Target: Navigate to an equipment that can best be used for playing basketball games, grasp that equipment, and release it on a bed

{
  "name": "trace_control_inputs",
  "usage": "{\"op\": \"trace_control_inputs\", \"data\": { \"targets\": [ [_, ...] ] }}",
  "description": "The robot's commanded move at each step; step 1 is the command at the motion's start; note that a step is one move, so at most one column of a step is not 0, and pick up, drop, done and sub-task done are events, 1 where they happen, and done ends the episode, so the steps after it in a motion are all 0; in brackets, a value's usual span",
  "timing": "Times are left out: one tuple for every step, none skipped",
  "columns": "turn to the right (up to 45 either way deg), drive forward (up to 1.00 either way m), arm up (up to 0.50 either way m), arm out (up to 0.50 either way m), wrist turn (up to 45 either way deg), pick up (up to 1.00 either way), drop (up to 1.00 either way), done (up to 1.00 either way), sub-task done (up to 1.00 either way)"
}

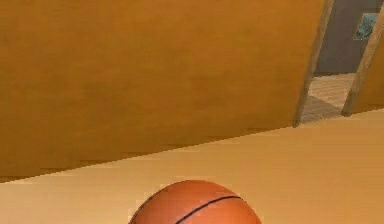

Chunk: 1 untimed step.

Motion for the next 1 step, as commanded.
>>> {"op": "trace_control_inputs", "data": {
  "targets": [
    [0.0, 0.05, 0.00, 0.00, 0.0, 0.00, 0.00, 0.00, 0.00]
  ]
}}
